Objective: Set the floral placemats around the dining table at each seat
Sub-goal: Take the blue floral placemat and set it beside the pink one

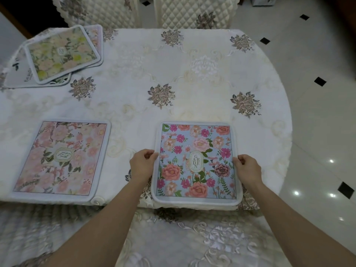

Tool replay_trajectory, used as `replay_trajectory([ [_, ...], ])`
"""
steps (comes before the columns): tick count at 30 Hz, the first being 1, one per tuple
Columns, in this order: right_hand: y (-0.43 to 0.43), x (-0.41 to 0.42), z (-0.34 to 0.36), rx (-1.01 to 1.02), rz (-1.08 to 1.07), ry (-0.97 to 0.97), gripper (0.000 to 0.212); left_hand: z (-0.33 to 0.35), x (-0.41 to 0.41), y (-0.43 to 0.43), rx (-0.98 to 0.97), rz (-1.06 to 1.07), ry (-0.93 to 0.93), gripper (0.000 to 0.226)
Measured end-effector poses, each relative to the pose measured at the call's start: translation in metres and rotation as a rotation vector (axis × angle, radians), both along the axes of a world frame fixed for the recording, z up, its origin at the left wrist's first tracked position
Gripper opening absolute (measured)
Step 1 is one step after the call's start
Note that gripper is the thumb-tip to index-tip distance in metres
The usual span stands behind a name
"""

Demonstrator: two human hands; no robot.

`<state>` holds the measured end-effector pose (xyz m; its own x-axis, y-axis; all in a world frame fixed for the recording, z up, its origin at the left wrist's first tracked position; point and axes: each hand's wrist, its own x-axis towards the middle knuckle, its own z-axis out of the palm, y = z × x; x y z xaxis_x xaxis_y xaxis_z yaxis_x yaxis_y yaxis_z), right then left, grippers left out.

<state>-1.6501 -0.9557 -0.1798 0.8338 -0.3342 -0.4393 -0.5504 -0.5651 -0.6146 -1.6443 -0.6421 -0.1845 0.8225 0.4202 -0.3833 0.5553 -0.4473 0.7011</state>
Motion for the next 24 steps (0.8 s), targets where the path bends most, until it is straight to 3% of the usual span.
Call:
replay_trajectory([
  [13,0.003,0.003,0.002,-0.093,0.035,0.013,0.029,-0.003,-0.006,0.009,0.138,-0.091,-0.073,0.024],
  [17,0.020,-0.005,-0.003,-0.520,0.332,-0.286,0.032,-0.010,-0.011,-0.002,0.523,-0.416,-0.211,0.033],
  [21,0.062,-0.005,-0.022,-0.504,0.632,-0.382,0.052,-0.023,-0.012,-0.037,0.630,-0.803,-0.197,0.053],
  [24,0.078,-0.004,-0.041,-0.527,0.725,-0.307,0.069,-0.040,-0.010,-0.047,0.679,-0.897,-0.138,0.065],
])
